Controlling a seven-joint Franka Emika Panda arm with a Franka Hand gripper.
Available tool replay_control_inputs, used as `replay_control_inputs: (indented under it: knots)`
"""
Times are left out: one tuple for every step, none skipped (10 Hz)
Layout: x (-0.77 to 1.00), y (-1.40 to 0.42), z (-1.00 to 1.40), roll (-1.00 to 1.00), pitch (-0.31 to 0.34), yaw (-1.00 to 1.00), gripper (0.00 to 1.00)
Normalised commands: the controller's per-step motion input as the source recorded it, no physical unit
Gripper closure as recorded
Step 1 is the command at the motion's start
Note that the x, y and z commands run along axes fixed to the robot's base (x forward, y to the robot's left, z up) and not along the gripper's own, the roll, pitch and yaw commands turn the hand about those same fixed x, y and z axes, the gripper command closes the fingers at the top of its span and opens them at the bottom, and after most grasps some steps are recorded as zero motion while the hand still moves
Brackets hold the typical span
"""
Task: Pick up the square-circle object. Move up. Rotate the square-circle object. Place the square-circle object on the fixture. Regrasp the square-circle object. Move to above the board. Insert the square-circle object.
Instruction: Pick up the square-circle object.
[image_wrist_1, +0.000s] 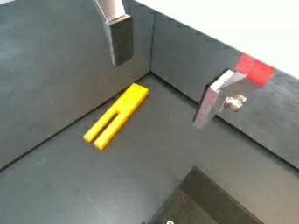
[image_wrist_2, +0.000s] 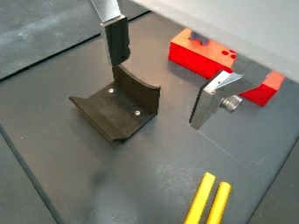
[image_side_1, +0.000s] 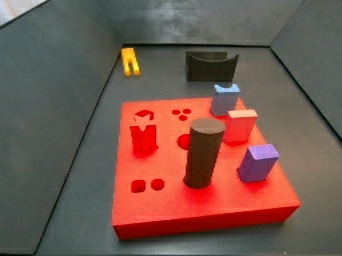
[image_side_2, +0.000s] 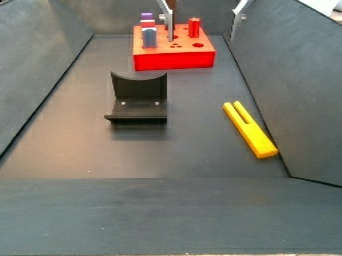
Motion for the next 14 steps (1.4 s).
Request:
replay_control_inputs:
  knots:
    - [0.0, 0.03, -0.17, 0.0, 0.0, 0.04, 0.0]
    - [-0.1, 0.05, -0.47, 0.0, -0.084, 0.15, 0.0]
    - [-0.16, 0.01, -0.56, 0.0, -0.134, 0.28, 0.0]
    - [-0.23, 0.0, -0.61, 0.02, -0.154, 0.32, 0.0]
    - [-0.35, 0.0, -0.78, 0.05, -0.223, 0.38, 0.0]
    - [-0.38, 0.0, -0.78, 0.03, -0.22, 0.46, 0.0]
    - [-0.41, 0.0, -0.81, 0.03, -0.204, 0.47, 0.0]
    - [-0.42, 0.0, -0.77, 0.0, -0.213, 0.56, 0.0]
    - [-0.34, 0.0, -0.73, 0.0, -0.223, 0.61, 0.0]
    - [-0.14, 0.0, -0.8, 0.0, -0.187, 0.53, 0.0]
    - [0.0, 0.0, -0.85, -0.03, -0.164, 0.32, 0.0]
    - [0.0, 0.0, -0.88, -0.04, -0.16, 0.13, 0.0]
    - [0.0, 0.0, -0.88, -0.03, -0.189, 0.0, 0.0]
    - [-0.13, 0.0, -0.97, -0.02, -0.147, 0.0, 0.0]
